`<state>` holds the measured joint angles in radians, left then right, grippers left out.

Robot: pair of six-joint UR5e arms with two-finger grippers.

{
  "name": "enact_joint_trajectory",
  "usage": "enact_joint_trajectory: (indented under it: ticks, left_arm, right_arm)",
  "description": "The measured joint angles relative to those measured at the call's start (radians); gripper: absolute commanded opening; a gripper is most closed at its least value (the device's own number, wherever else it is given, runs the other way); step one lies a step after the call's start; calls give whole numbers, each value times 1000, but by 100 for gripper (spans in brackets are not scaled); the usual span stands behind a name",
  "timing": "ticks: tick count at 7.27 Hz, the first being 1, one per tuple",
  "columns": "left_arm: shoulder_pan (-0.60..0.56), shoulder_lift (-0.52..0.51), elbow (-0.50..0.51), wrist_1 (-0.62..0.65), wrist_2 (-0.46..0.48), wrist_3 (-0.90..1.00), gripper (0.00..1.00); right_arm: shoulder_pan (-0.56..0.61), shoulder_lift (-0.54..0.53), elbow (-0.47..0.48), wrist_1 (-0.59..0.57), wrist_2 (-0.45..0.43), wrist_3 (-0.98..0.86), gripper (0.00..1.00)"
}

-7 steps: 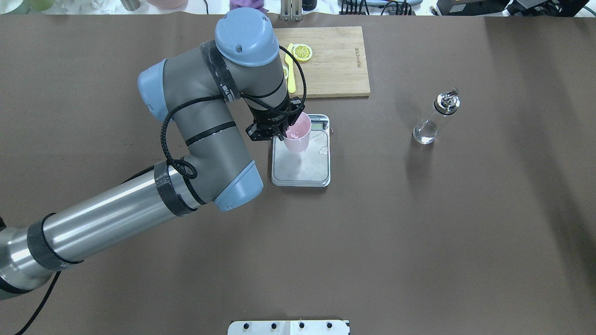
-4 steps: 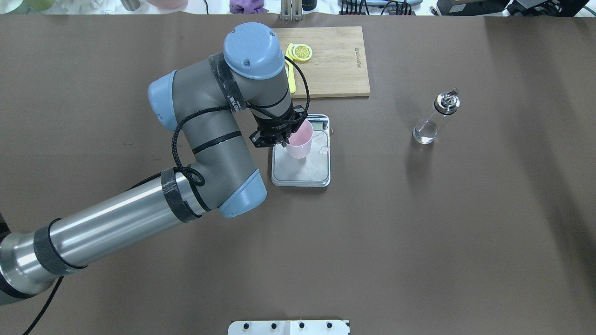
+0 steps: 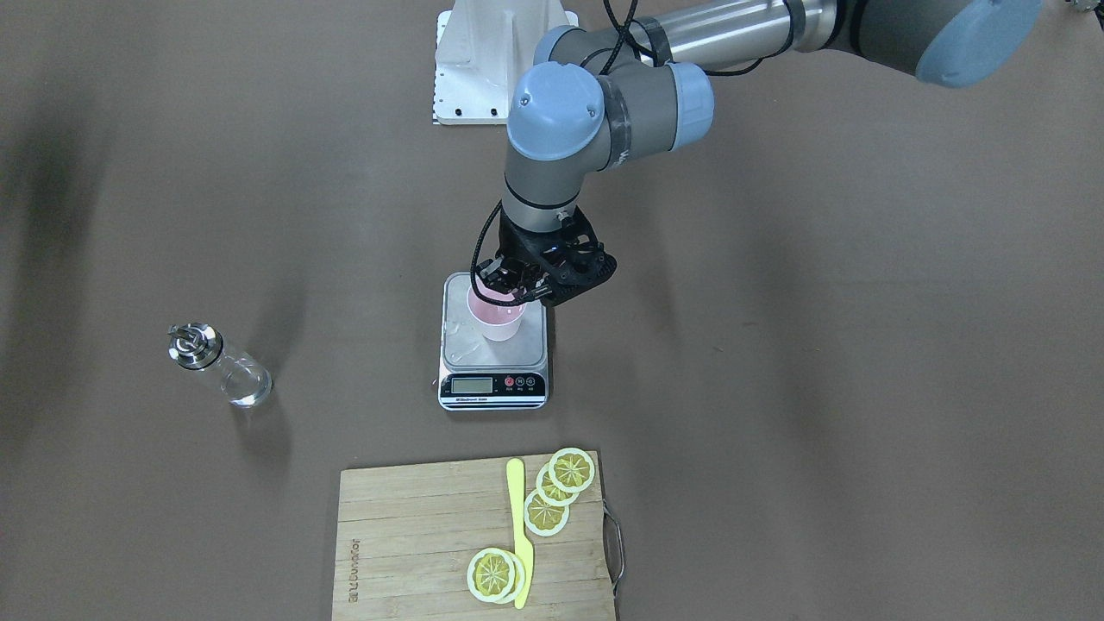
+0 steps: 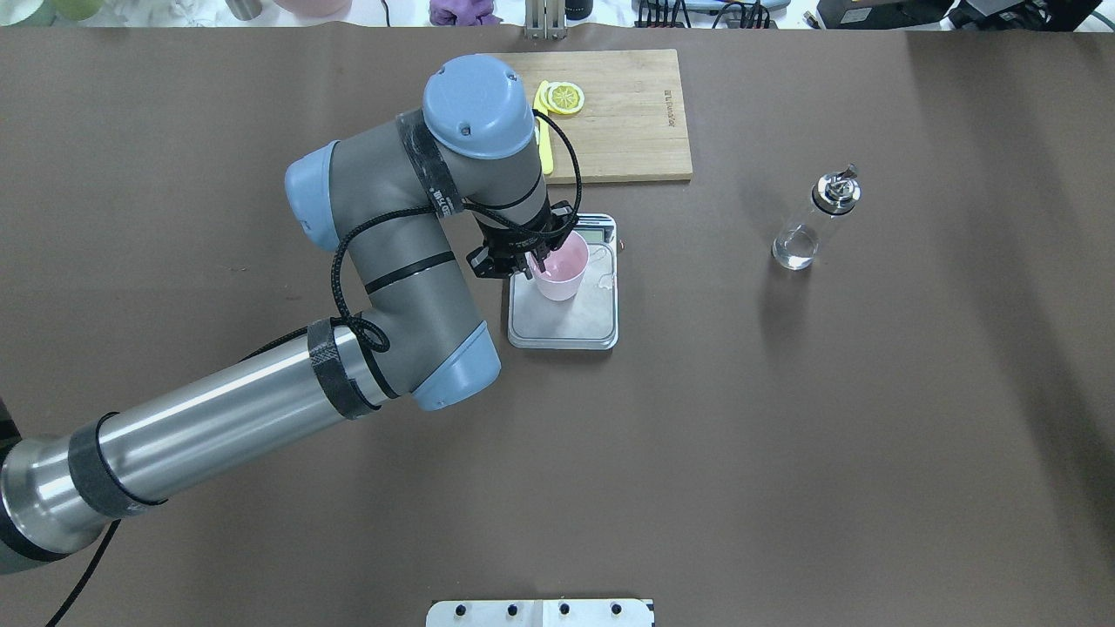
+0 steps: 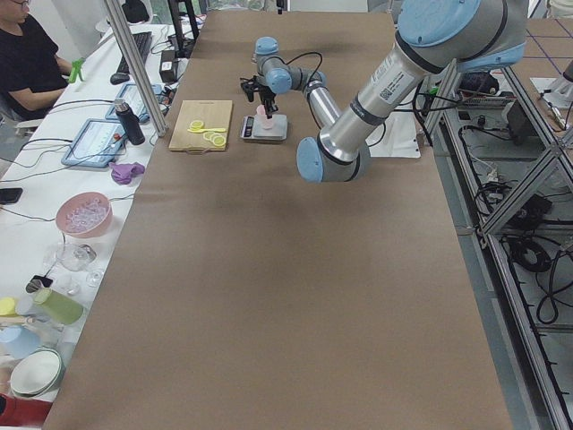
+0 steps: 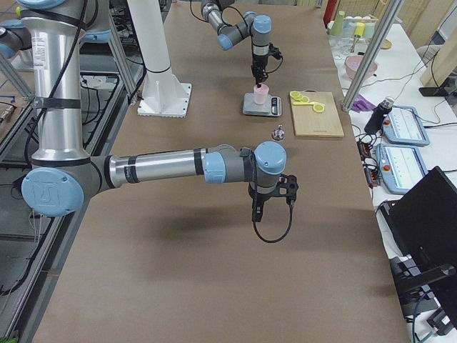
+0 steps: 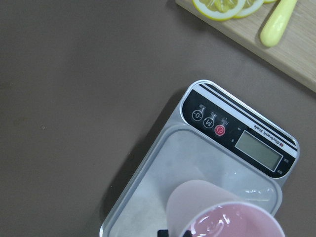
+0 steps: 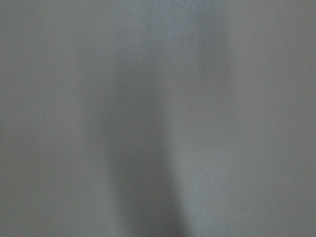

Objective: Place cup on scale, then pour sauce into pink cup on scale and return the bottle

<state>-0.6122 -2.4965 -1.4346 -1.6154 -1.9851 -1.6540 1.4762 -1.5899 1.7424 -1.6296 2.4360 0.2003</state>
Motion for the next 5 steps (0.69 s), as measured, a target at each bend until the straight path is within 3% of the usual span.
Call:
enact_joint_trajectory:
  ticks: [3,5]
  left_arm:
    - [-26,31,-105,11,-10,51,98]
    - [-51,124,-229,16,-12,76,98]
  right_arm:
    - [-7,27,62,-2,13,2,100]
    - [-62,27,212,-2,-19,4,100]
